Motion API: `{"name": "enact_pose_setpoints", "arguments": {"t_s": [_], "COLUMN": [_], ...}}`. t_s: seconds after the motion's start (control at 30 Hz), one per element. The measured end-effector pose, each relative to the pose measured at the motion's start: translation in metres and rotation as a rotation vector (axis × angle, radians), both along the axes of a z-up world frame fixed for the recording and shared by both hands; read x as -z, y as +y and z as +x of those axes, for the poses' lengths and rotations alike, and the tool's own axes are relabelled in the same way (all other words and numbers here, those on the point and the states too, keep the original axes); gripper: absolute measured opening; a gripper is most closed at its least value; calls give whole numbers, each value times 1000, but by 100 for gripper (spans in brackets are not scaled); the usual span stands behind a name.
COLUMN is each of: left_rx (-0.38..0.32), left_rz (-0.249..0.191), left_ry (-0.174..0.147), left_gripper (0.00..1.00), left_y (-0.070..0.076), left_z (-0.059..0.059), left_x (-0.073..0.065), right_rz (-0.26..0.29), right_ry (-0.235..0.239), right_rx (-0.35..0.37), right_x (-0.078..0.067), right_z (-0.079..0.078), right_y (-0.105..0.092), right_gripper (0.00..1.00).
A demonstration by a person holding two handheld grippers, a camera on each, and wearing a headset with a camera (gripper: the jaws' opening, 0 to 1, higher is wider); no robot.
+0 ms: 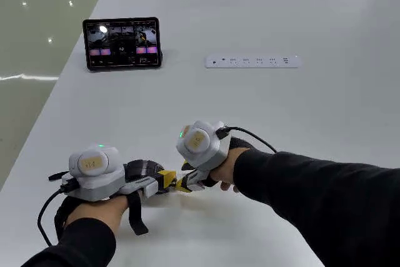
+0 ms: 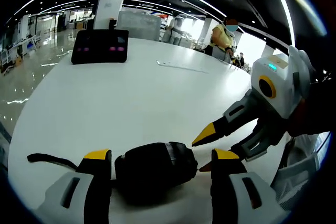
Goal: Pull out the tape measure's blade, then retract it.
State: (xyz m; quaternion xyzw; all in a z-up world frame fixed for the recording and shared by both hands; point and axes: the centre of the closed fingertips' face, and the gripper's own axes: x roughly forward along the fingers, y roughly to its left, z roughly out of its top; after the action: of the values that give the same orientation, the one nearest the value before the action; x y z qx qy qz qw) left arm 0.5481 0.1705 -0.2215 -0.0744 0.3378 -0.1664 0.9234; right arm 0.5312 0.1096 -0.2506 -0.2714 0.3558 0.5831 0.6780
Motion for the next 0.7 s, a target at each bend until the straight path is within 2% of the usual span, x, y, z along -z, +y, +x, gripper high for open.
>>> {"name": "enact_pose_setpoints", "arguments": {"t_s": [0.2,0.3,0.5,0.63,0.7], "left_rx": [40,56,88,119,143], "left_rz": [-5,8,-4,-8,-12], "left_ry": [-7,-19,-42,-31,-44], "left_gripper": [77,82,93,99,99], "left_y": [-5,-5,-6,-10,-11], "left_z": [-5,-6,-5,-7,-9], "left_x": [-2,-4,-12,-16,-20], "right_rz": [28,45,85,99,112], "right_ry": [6,10,16,15,16], "right_rx": [54,83,118,139,157], "right_x": [-6,-9,-14,-18,-21], "right_z": [-3,-4,-8,-10,-10], "right_y": [-17,-25,-40,-50,-55], "right_gripper": [25,26,27,29,30]}}
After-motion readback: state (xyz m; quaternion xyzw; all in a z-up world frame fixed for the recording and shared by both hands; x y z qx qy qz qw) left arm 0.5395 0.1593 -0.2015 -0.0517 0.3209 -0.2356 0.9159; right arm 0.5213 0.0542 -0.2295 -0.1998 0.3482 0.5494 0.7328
